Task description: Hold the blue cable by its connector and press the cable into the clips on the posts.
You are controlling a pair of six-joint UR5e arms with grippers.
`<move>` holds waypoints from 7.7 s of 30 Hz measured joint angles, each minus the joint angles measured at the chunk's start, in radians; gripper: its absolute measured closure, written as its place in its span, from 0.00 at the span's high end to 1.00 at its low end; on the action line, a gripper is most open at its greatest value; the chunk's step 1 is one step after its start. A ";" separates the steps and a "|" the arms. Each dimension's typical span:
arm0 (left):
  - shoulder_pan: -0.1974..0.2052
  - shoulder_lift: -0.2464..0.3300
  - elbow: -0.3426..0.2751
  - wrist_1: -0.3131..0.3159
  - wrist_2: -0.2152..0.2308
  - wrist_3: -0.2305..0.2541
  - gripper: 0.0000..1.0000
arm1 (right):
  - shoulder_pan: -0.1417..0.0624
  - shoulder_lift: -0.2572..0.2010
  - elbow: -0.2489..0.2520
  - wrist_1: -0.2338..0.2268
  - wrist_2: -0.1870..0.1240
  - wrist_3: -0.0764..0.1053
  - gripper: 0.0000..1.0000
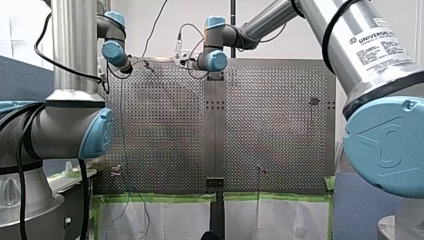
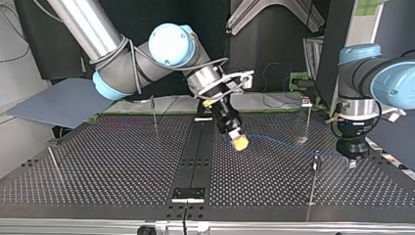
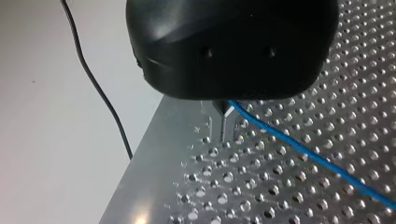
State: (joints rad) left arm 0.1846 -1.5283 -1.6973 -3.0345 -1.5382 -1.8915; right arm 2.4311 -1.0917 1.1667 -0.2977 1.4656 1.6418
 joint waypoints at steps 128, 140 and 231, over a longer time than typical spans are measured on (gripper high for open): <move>0.020 -0.095 0.091 0.084 0.166 -0.177 0.00 | -0.136 0.016 0.001 -0.011 0.002 0.018 0.00; 0.022 -0.116 0.112 0.101 0.176 -0.210 0.00 | -0.157 0.067 -0.061 -0.014 -0.011 0.034 0.00; -0.020 0.186 -0.117 -0.066 0.197 -0.123 1.00 | -0.179 0.105 -0.097 0.022 -0.027 0.041 0.00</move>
State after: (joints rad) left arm 0.1645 -1.3419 -1.8144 -3.1006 -1.3410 -2.0144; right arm 2.2525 -0.9862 1.0697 -0.2758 1.4389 1.6831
